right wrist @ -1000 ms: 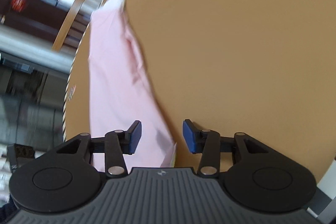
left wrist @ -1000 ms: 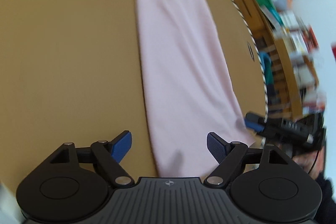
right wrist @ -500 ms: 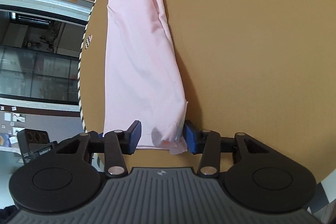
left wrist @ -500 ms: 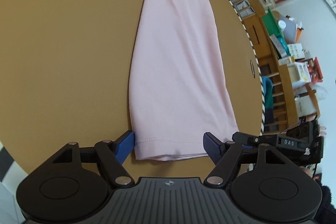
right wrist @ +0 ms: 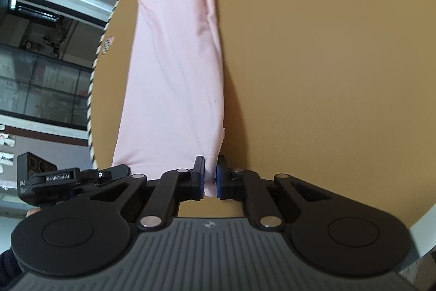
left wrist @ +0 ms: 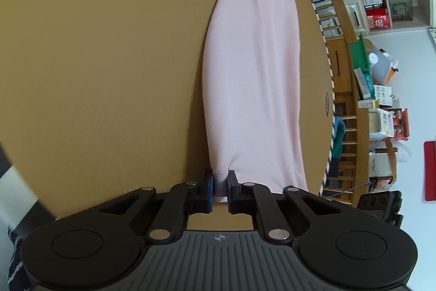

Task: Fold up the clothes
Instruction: 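Grasp the folded shirt's hem edge with both grippers to straighten it, then lift the hem with both grippers and fold it over toward the collar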

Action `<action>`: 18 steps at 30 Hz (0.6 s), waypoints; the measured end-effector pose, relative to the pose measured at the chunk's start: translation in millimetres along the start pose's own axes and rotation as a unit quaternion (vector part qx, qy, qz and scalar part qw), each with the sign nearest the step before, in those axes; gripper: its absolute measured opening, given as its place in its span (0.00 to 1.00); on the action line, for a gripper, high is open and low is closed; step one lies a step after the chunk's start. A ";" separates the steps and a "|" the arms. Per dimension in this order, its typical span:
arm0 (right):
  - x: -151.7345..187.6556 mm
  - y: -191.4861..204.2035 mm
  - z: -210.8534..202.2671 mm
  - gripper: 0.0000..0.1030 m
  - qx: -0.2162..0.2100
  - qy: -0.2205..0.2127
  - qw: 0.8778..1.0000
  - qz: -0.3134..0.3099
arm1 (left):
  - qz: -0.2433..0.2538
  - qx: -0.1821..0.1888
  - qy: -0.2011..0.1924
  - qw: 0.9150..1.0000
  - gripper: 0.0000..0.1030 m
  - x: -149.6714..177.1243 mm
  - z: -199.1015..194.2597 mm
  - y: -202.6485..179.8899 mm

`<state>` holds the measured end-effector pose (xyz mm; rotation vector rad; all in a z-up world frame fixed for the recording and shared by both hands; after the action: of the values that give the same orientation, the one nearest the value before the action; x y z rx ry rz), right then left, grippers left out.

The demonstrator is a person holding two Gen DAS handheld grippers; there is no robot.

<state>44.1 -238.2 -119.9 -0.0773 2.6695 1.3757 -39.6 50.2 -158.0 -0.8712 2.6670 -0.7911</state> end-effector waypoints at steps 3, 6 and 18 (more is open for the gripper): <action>14.1 6.3 -6.2 0.08 -0.019 0.016 1.000 0.012 | -0.014 0.007 0.011 1.000 0.09 10.8 -17.9 1.2; 39.3 11.8 -14.2 0.08 -0.045 0.039 0.997 0.043 | -0.024 0.006 0.037 0.999 0.09 34.5 -49.9 7.5; 21.9 82.9 -67.6 0.08 -0.176 -0.019 0.981 0.078 | -0.086 0.100 -0.004 0.991 0.09 26.1 -154.1 -38.5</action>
<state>6.8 -244.7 -17.5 0.1250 2.4153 1.8652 -98.3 73.6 -10.0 -1.0582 2.4759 -1.0704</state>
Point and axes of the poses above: each gripper's, at about its wrist camera, not at the fingertips, and z roughly the way its jaws point, y to its left, x to its underside, the point moved 4 cm from there along z, roughly the way its jaws point, and after that the axes turned 12 degrees about -x, right-handed, at the moved point
